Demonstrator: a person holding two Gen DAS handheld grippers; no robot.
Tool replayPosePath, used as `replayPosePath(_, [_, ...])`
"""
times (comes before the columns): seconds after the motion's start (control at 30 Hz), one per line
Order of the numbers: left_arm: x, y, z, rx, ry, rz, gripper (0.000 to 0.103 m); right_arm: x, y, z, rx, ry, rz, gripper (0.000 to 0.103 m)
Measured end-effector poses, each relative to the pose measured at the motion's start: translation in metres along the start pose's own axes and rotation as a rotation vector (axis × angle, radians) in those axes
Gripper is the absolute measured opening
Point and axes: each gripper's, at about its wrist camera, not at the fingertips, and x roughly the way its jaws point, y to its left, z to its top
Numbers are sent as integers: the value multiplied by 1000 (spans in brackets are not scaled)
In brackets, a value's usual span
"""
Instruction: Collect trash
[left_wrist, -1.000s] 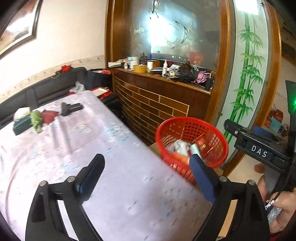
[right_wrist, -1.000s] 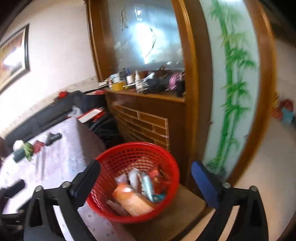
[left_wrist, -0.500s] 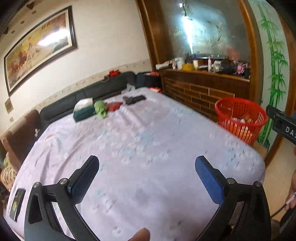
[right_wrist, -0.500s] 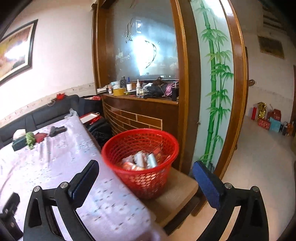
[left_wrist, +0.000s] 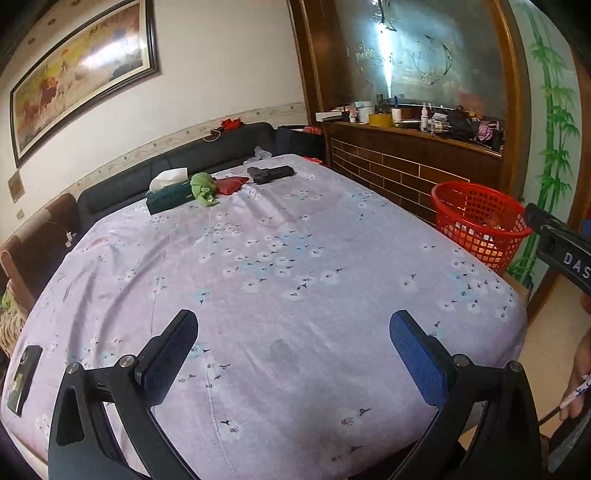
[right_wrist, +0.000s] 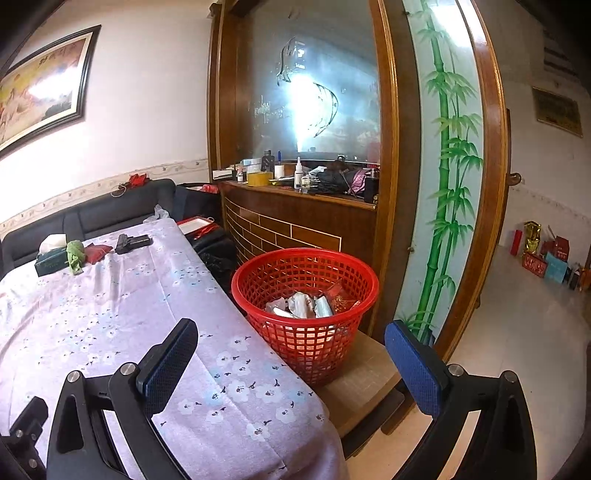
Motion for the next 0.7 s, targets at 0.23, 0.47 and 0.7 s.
replayPosePath(0.23, [4,-4,-2,11,11,0,103,4,-4,-2,3,10,5,103])
replayPosePath(0.47, [2,-2,-3,3,9,2,103,3,1,-3,-10,11,16,103])
replayPosePath(0.7, [3,-1,-3,5,9,9,103,2,7,-5,-27,15,22,103])
